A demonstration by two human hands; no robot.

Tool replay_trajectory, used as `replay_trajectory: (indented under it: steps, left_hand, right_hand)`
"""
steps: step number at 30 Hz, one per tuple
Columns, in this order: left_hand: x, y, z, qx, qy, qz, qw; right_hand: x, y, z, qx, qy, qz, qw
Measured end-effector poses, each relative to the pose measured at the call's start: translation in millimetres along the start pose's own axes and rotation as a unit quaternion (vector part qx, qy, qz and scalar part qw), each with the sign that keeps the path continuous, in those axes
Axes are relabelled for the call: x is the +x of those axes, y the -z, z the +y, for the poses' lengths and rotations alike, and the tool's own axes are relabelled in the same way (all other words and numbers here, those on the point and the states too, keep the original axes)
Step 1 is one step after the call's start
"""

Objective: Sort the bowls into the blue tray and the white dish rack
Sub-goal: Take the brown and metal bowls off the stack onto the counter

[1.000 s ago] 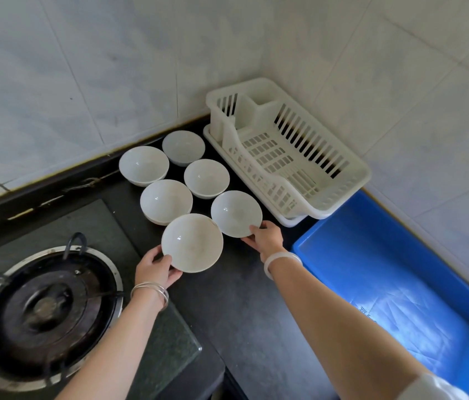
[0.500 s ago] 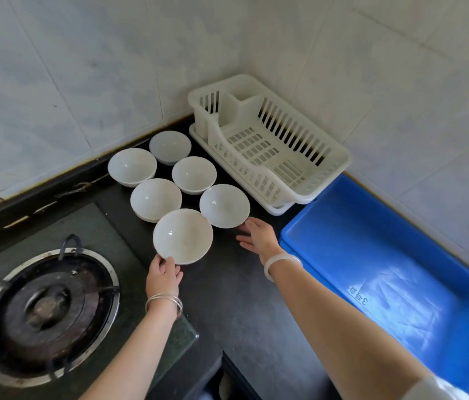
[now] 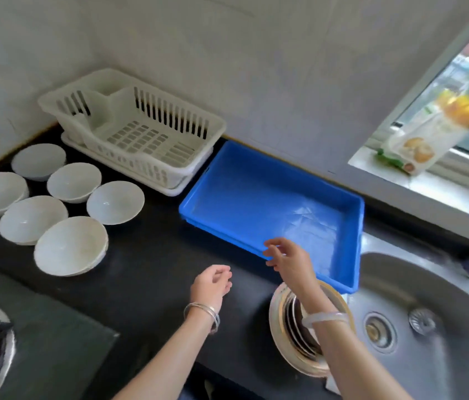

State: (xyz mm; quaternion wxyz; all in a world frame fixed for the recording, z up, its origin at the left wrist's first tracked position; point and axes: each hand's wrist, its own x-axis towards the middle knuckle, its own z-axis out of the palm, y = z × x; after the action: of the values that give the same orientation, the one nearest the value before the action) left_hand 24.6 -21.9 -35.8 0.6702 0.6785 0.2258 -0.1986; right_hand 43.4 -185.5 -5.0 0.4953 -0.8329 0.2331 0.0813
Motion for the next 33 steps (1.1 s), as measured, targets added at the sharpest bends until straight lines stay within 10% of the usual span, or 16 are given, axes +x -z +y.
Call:
replay_trajectory:
  steps: [11,33]
  left_hand:
    - [-48.7,-100.3,-13.0,0.334,-0.131,-0.105,0.928]
    - [-38.9,-104.3,-11.6,0.34,-0.098,-0.145,0.924]
  right_hand:
    - [-70.9,94.2,111.0,-0.238,-0.058,0.152,0.957]
    - [-73.2,108.2,114.1,-0.275,-0.042,0.119,0.953]
